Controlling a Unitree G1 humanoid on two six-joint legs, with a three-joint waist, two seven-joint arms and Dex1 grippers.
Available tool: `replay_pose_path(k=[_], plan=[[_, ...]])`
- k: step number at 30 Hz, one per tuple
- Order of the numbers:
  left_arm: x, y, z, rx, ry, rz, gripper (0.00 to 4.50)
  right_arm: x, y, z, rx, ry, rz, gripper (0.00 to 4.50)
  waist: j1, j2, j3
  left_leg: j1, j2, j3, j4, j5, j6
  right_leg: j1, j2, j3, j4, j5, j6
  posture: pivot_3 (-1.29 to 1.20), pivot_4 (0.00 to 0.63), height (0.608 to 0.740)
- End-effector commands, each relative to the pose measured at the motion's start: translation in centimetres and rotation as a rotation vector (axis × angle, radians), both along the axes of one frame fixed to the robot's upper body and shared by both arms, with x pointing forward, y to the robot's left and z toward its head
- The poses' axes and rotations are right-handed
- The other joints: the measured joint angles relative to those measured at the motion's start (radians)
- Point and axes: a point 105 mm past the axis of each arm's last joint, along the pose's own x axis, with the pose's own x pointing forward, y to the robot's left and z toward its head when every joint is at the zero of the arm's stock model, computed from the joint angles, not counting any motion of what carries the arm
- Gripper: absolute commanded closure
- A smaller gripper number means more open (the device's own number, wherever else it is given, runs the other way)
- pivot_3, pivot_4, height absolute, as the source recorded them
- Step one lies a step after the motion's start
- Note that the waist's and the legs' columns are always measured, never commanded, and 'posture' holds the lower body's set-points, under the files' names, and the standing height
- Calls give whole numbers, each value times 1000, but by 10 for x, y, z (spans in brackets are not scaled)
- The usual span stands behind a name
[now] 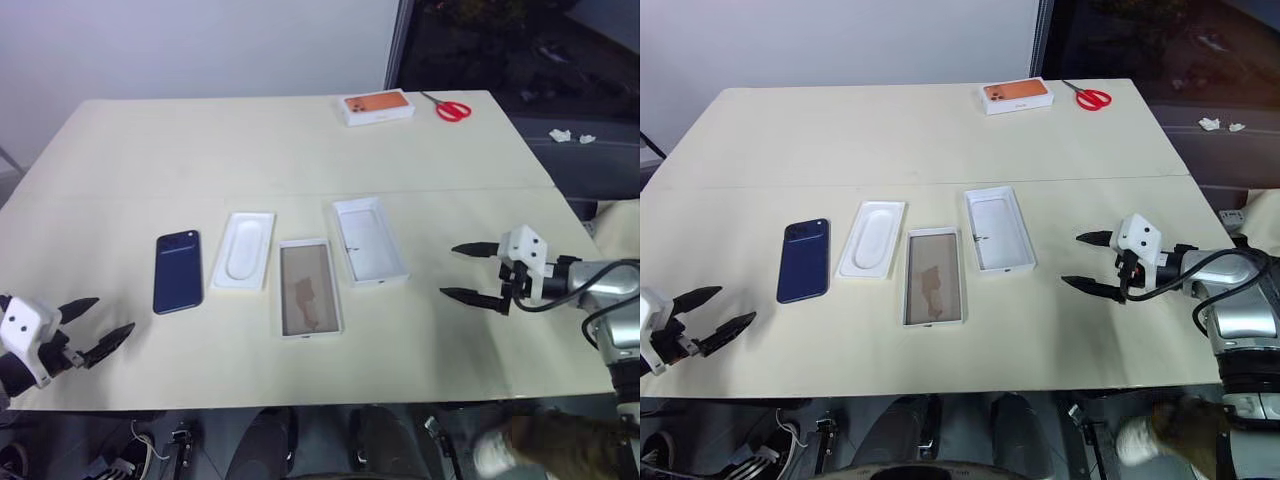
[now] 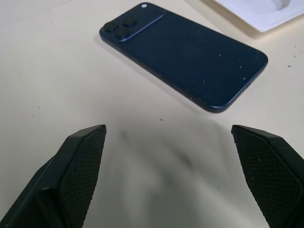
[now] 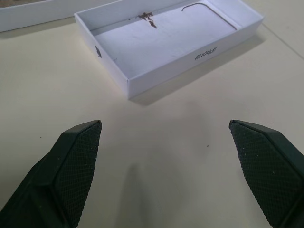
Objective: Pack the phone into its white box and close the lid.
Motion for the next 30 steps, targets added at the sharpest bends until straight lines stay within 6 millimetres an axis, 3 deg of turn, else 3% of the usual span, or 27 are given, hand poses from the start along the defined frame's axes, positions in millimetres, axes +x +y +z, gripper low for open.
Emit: replay_pose_path(k=[1,15,30], plan=[[1,4,12,24,-47,10,57,4,1,9,1,-41,5,6,0,0,0,0,0,0,0,0,0,0,0,0,0,0,0,0,150,740],[16,-8,24,-6,-78,-16,57,3,4,7,5,-39,6,6,1,0,0,0,0,0,0,0,0,0,0,0,0,0,0,0,150,740],[16,-10,23,-12,-73,-14,57,4,5,7,7,-44,4,6,0,0,0,0,0,0,0,0,0,0,0,0,0,0,0,0,150,740]])
